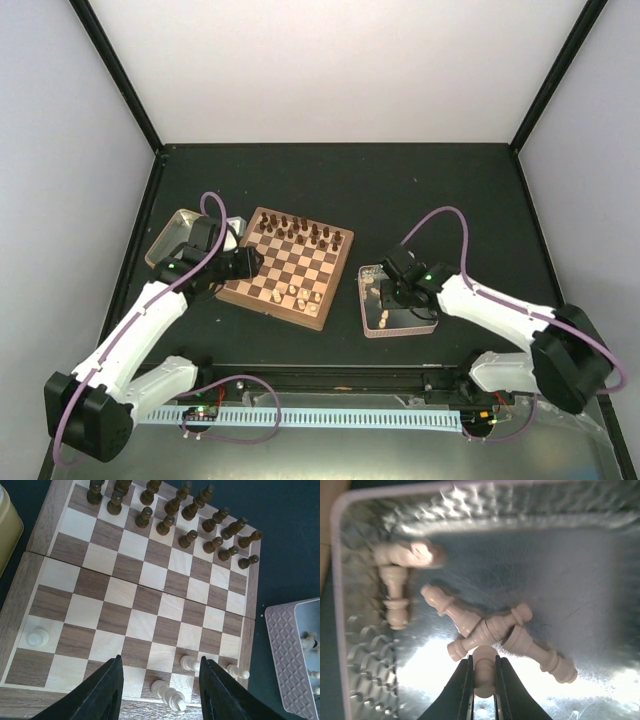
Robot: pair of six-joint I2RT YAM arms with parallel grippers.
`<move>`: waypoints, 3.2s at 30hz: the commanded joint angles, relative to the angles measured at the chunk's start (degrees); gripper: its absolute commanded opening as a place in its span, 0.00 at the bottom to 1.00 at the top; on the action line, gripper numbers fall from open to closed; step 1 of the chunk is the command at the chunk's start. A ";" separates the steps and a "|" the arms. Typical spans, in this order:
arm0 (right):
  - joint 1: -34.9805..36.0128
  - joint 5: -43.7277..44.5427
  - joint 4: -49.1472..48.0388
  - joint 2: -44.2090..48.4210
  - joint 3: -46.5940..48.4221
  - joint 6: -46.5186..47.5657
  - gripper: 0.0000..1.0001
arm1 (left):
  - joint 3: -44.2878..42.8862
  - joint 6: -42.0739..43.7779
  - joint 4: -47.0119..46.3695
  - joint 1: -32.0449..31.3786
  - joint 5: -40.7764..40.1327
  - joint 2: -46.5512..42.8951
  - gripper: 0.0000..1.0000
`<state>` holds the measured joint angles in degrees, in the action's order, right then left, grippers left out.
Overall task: Set up the chess pieces on the board
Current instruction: Pick up the chess piece from the storage box, then place the chess piece on the chessboard, then pick up the chess piece from the storage box.
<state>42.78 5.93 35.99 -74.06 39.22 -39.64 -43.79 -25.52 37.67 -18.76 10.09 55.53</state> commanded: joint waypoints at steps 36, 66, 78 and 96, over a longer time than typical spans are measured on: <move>25.92 4.88 12.43 -57.10 79.30 6.09 0.01 | 1.64 -1.59 10.10 0.22 -22.64 -52.00 0.61; 23.76 6.31 9.62 -67.46 84.26 5.95 0.09 | 1.70 -2.83 11.11 0.22 -24.15 -51.31 0.63; 22.96 3.47 4.43 -54.64 77.99 5.18 0.39 | 1.27 -2.57 11.18 0.22 -23.90 -49.99 0.63; 14.34 19.95 10.64 2.55 17.30 -11.69 0.40 | 4.66 0.58 -4.06 0.22 -5.32 -42.04 0.69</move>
<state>58.98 21.43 39.20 -76.90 65.84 -43.99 -39.97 -25.41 40.03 -18.76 -0.45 11.09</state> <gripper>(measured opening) 0.399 0.690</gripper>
